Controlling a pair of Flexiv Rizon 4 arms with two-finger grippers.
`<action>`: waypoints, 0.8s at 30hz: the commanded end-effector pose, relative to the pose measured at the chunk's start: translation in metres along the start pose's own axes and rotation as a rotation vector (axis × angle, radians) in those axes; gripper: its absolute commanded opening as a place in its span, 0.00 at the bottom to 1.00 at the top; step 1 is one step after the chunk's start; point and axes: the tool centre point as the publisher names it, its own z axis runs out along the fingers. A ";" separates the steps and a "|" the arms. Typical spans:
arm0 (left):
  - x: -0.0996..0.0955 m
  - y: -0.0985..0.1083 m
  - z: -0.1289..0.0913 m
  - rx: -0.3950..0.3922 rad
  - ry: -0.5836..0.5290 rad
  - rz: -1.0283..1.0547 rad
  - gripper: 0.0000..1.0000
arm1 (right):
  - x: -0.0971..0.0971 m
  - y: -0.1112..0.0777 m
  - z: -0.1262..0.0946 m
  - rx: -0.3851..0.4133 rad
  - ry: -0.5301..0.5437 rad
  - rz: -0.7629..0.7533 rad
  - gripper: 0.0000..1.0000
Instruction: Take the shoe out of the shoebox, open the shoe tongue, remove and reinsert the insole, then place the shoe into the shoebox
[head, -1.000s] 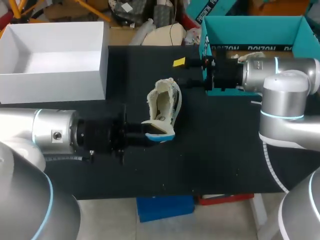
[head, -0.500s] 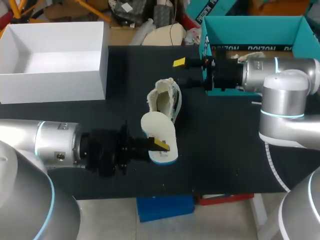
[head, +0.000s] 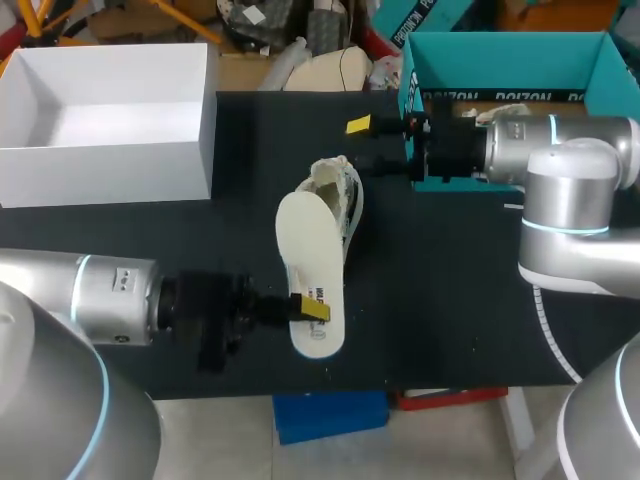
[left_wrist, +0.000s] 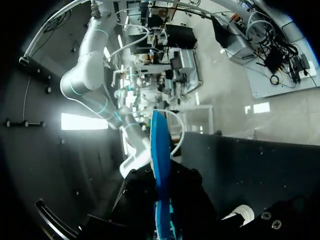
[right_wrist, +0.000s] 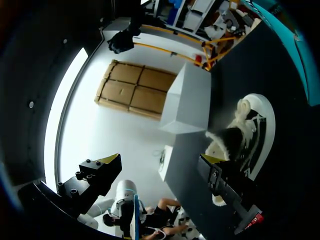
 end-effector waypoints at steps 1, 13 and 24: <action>-0.001 0.000 0.002 -0.001 0.004 -0.001 0.00 | 0.000 0.000 0.002 -0.003 -0.002 0.001 1.00; 0.021 -0.019 0.007 -0.025 -0.135 0.246 0.00 | 0.000 0.000 0.002 -0.003 -0.002 0.001 1.00; 0.051 0.030 0.008 0.013 -0.029 0.172 0.00 | 0.000 0.000 0.002 -0.003 -0.002 0.001 1.00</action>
